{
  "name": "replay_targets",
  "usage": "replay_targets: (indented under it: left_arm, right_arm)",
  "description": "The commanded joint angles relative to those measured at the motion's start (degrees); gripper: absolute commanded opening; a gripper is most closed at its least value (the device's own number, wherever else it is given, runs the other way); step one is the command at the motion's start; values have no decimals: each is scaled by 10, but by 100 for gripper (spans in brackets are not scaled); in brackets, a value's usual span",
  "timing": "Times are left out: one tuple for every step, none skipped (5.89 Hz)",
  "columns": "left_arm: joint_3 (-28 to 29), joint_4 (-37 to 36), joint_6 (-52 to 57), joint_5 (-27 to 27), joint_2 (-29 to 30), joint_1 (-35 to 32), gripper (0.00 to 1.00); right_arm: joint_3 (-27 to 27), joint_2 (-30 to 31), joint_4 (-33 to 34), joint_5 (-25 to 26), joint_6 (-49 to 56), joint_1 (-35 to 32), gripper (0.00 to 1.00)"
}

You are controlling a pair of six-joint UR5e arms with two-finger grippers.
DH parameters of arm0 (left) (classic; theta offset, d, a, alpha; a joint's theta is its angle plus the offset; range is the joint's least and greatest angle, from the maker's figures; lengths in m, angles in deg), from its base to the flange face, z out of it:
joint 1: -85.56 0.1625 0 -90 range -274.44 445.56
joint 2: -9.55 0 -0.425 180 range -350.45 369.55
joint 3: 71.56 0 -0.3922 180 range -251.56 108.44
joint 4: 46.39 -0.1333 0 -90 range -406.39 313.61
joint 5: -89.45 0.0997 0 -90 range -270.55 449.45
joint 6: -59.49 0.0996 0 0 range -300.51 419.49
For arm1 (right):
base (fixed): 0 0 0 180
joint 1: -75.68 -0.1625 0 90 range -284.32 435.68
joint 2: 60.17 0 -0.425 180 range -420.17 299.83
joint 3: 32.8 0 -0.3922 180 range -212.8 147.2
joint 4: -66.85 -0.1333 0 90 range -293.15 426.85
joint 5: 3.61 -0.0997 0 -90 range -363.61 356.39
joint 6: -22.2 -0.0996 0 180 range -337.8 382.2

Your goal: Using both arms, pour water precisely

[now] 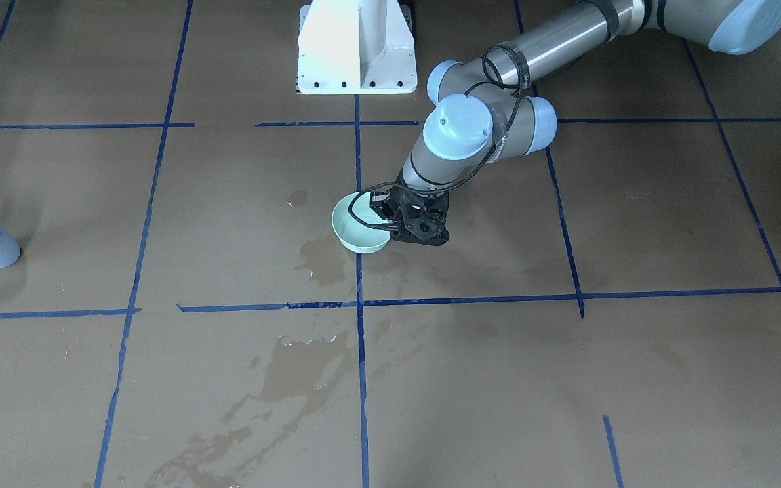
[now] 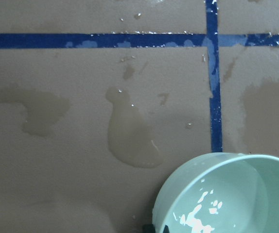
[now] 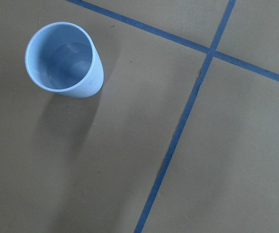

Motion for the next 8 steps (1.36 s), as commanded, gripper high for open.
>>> replay_targets:
  left_arm:
    - [1,4,0,20,2,8,17]
    - [1,4,-1,20,3,9,19]
    - [1,4,-1,20,5,9,23]
    - [1,5,-1,20,6,9,27]
    - [1,6,-1,20,6,9,38]
    - [1,8,-2,20,6,9,52]
    - [1,15,-2,20,6,9,62]
    - [-4,15,-1,20,6,6,72]
  right_arm:
    - [0,0,0,0,-1,0,100]
    - [0,0,0,0,-1,0,100]
    - [0,0,0,0,-1,0,100]
    - [0,0,0,0,0,0,100]
    - [0,0,0,0,-1,0,100]
    - [0,0,0,0,-1,0,100]
    - [0,0,0,0,-2,0,100]
    - [5,0,0,-5,-14,0,100]
